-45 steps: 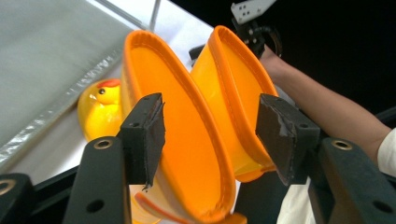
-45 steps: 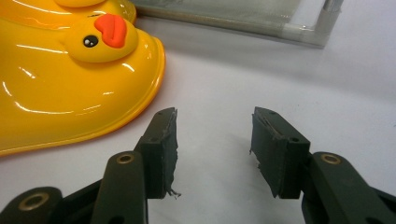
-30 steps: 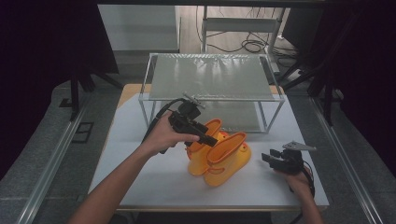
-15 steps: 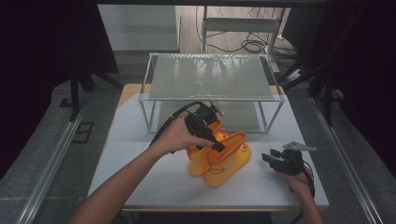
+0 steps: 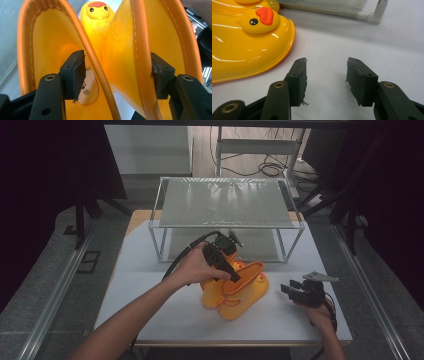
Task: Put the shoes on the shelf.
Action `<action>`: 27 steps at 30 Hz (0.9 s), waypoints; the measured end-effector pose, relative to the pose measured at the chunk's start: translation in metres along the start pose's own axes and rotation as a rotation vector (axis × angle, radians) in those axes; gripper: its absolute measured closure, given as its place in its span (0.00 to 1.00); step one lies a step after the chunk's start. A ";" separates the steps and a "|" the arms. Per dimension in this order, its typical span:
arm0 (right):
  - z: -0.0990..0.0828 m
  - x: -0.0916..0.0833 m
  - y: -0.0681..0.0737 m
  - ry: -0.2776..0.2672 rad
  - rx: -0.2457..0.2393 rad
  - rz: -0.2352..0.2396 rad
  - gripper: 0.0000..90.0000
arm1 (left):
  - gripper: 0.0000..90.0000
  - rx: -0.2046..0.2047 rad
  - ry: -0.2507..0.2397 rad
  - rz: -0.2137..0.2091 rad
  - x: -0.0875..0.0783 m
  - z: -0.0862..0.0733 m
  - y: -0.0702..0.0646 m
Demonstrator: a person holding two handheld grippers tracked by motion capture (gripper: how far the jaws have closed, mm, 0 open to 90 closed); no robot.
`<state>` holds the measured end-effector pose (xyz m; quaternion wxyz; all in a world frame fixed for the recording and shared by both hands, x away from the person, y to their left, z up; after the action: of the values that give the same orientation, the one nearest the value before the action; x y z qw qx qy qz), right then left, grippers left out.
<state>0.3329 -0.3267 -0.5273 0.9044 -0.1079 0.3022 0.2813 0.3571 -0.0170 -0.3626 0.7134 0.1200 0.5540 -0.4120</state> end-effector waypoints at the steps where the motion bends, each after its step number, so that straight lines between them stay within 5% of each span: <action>1: 0.000 0.000 0.000 0.003 -0.002 0.002 0.56 | 0.42 -0.003 0.000 0.001 0.000 0.000 0.000; 14: 0.000 0.001 0.000 0.006 0.003 -0.001 0.56 | 0.42 -0.024 0.028 0.007 -0.001 0.003 0.001; 27: 0.000 0.001 -0.001 0.009 0.011 -0.004 0.56 | 0.79 -0.005 0.044 0.049 0.004 0.002 0.000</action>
<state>0.3342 -0.3273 -0.5280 0.9041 -0.1047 0.3076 0.2775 0.3586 -0.0200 -0.3650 0.7112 0.1408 0.5673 -0.3905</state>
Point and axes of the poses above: each handheld gripper's, and its own axes: x roughly forward along the jaws, z roughly out of its top, y roughly to its left, the point moved 2 cm from there along x, roughly forward along the jaws, and after that the axes turned 12 degrees about -x, right-handed, at the moved point
